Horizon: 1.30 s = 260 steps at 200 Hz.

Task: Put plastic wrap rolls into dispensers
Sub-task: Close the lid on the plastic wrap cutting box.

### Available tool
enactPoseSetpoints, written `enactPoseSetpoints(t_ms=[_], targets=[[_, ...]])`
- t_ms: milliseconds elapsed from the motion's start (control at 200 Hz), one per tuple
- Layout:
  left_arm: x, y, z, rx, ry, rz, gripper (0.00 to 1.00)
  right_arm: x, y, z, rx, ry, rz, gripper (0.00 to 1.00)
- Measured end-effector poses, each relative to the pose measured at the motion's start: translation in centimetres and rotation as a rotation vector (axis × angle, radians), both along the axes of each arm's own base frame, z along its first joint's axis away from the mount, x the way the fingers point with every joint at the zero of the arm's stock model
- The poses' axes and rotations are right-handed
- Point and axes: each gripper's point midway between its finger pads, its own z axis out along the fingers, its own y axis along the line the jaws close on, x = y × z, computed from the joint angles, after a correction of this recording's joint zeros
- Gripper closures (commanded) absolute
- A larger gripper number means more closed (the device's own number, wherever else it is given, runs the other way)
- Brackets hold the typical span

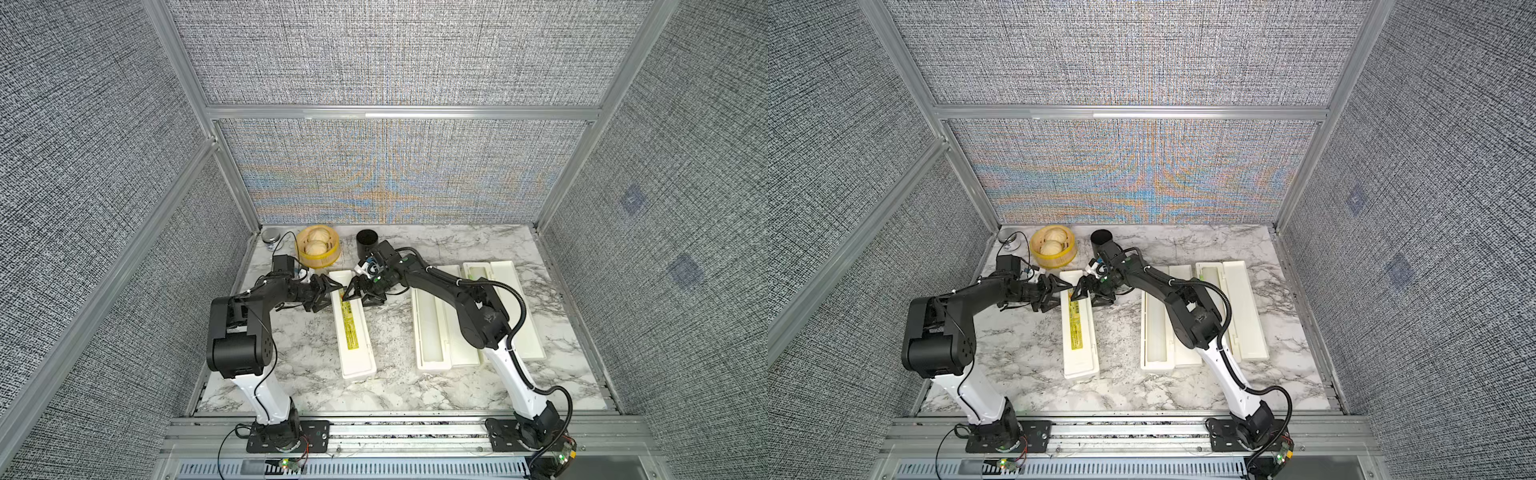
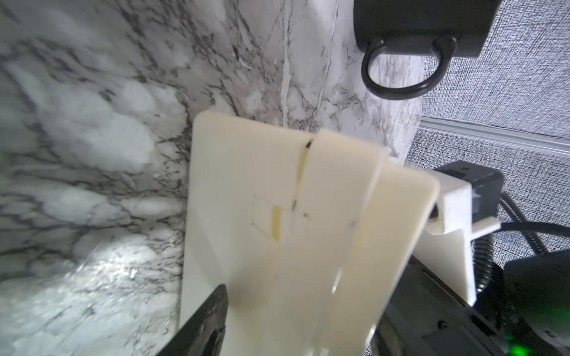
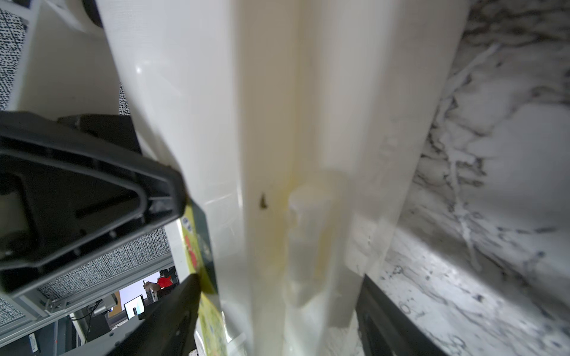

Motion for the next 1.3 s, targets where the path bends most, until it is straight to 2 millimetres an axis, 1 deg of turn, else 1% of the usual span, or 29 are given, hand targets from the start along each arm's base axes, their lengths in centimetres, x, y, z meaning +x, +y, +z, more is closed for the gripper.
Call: enactPoseSetpoints(t_ms=[90,240,390,570,716,991,1116,1301], targets=[[0.7,0.1,-0.1,-0.001,-0.028,0.006,0.35,-0.1,0.1,-0.2,-0.004,0.004,0.0,0.22],[1.7,0.1,-0.2,-0.002,-0.091,0.006,0.4,-0.6,0.1,-0.6,-0.006,0.018,0.008,0.22],[2.3,0.1,0.0,0.001,-0.124,0.005,0.39,-1.3,0.0,-0.7,-0.004,0.026,0.022,0.22],[2.9,0.3,0.5,0.016,-0.106,0.008,0.37,-1.3,-0.3,-0.7,0.021,0.026,0.025,0.22],[3.2,0.3,0.8,0.019,-0.079,-0.007,0.36,-0.5,-0.3,-0.3,0.035,0.02,0.015,0.22],[4.0,-0.2,0.6,-0.016,-0.054,-0.054,0.36,2.3,-0.5,-0.2,0.048,-0.007,-0.03,0.23],[3.9,-0.4,0.4,-0.021,-0.053,-0.058,0.37,3.4,-0.3,-0.1,0.053,-0.01,-0.05,0.24],[4.1,-1.4,0.2,-0.015,-0.112,-0.062,0.38,3.9,-0.2,-0.1,0.044,0.016,-0.072,0.25]])
